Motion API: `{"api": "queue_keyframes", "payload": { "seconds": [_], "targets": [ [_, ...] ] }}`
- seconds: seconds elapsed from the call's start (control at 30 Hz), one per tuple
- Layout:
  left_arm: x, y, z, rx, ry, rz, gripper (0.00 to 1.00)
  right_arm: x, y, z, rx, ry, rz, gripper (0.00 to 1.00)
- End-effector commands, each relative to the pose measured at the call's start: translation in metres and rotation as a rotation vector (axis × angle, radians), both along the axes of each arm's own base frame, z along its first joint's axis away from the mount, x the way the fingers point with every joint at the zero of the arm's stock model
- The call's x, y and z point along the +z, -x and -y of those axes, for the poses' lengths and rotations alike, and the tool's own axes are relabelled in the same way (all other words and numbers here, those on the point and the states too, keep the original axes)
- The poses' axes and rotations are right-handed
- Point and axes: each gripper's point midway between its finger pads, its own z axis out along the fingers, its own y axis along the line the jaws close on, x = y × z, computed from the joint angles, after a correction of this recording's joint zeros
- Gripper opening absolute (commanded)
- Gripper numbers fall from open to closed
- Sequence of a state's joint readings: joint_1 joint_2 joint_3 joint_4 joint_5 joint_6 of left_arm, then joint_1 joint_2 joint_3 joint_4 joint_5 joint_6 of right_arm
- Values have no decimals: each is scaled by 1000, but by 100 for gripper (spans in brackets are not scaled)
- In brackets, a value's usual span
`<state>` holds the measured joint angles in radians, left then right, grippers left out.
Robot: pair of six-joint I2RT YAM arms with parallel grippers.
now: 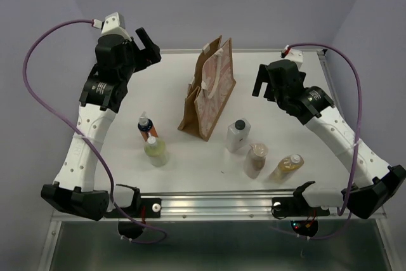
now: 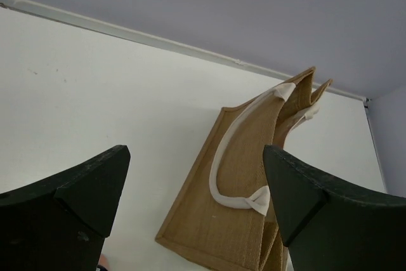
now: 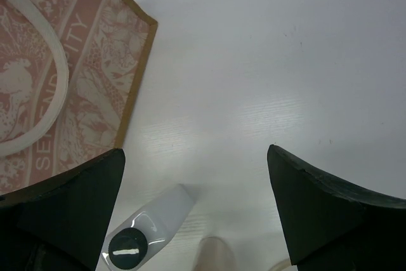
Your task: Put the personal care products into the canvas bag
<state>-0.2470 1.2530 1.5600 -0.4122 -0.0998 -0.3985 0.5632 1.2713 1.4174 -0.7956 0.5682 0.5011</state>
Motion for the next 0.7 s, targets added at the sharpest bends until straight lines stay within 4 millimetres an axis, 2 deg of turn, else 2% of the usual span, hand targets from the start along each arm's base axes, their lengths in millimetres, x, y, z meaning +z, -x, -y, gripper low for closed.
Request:
{"api": "queue_keyframes", "payload": {
  "seconds": [0.0,0.1,0.13,0.17,0.2,0.3,0.33,0.37,0.4,0.47,0.5,0.57,0.6,0.63,0.67],
  "targets": [
    [-1,-5,8,-45,-8,7,99,30,-8,-5,14,-39,95,100],
    [-4,-9,20,-103,5,3,99,34,-9,-18,81,-71,102,100],
    [-4,-7,34,-174,15,-1,99,31,-9,-22,118,-68,100,100],
    [-13,-11,45,-207,1,-25,99,36,-13,-32,160,-92,130,100],
    [-11,-13,52,-222,-4,-24,99,33,-12,-45,230,-116,125,100],
    [-29,-23,73,-250,-55,-79,99,40,-20,-67,298,-173,140,100],
    [-25,-19,91,-306,-71,-68,99,44,-28,-78,320,-192,135,100],
    [-39,-24,102,-330,-90,-105,99,43,-31,-82,324,-197,124,100],
    [-44,-23,114,-360,-108,-116,99,42,-36,-89,327,-219,114,100],
    [-45,-28,122,-367,-123,-124,99,40,-46,-99,332,-236,103,100],
    [-59,-33,126,-371,-137,-158,99,36,-57,-110,344,-247,87,100],
    [-60,-39,131,-378,-139,-168,99,33,-69,-120,335,-270,74,100],
    [-72,-42,135,-385,-151,-201,99,42,-76,-127,342,-287,92,100],
    [-75,-44,135,-380,-156,-211,99,31,-87,-134,327,-297,69,100],
    [-77,-47,136,-371,-163,-215,99,32,-93,-138,320,-309,72,100]
  ]
}}
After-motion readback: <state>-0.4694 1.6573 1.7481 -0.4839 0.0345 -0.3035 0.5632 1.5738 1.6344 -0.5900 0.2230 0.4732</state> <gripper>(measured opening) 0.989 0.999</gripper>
